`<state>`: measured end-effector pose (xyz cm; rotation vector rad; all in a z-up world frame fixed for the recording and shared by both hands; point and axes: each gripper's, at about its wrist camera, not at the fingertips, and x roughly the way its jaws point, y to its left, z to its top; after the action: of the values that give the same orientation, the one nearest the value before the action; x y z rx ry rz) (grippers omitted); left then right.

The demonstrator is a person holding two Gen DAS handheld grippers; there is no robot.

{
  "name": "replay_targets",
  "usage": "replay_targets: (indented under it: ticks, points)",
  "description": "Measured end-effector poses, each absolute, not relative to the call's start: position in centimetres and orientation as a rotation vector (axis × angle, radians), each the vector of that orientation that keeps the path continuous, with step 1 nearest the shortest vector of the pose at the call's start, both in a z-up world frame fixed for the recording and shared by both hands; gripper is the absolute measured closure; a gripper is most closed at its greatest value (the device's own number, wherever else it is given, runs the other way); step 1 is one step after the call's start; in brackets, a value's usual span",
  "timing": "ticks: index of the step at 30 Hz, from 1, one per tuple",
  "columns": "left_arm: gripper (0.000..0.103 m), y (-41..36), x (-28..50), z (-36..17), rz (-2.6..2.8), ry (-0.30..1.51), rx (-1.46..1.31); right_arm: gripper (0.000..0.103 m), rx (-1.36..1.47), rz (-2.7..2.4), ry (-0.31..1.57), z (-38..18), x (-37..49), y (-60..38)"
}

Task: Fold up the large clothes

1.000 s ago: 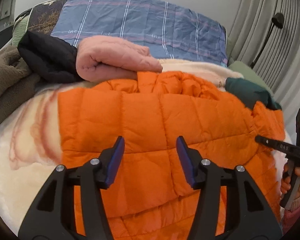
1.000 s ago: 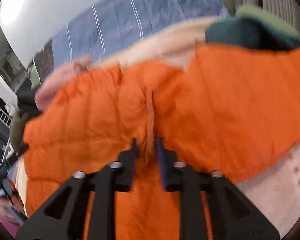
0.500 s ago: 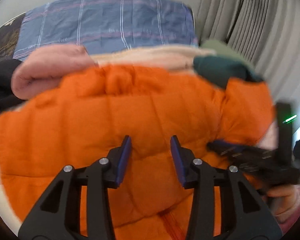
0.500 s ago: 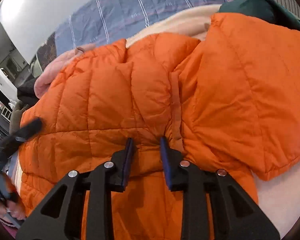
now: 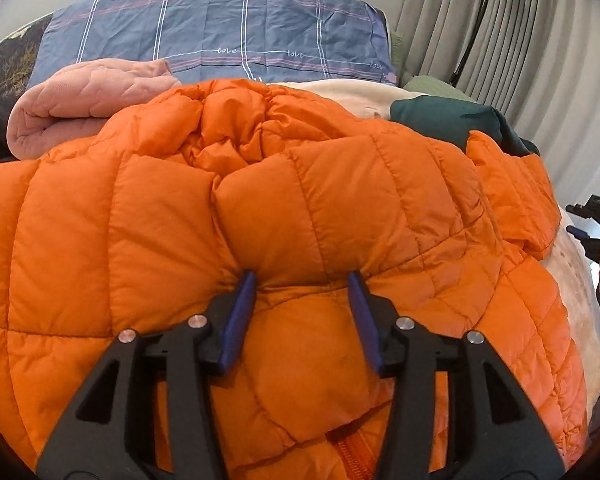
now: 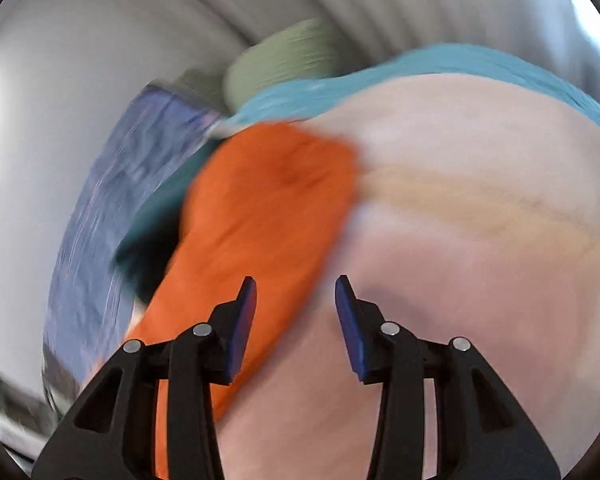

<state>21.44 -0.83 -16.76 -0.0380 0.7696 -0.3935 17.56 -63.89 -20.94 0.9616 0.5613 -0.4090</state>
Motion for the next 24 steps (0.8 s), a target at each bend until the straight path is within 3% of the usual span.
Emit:
replay_targets:
  ticks: [7,9,10,15,20,24]
  points:
    - [0.053,-0.5,21.5,-16.9,-0.403,0.767,-0.054,0.057,1.054,-0.35,0.511,-22.1,20.6,-66.8]
    - [0.053,-0.3,21.5,-16.9,-0.41,0.767,-0.066,0.08,1.068,-0.353,0.503,-21.9,21.6,-66.4]
    - [0.053,-0.2,21.6,-16.9,-0.413,0.767,-0.071,0.101,1.088,-0.35,0.499,-22.2,21.3,-65.9]
    - [0.053,0.2,21.6,-16.9,-0.428,0.766,-0.105,0.101,1.015,-0.144,0.401,-16.5,21.3,-59.9]
    - [0.053,0.6,21.5,-16.9,-0.439,0.76,-0.143,0.101,0.791,0.371,0.361,-8.6,23.5,-42.8]
    - [0.053,3.1,20.8,-15.7,-0.433,0.747,-0.256,0.101,0.605,0.577,0.463,-8.6,24.2,-29.8]
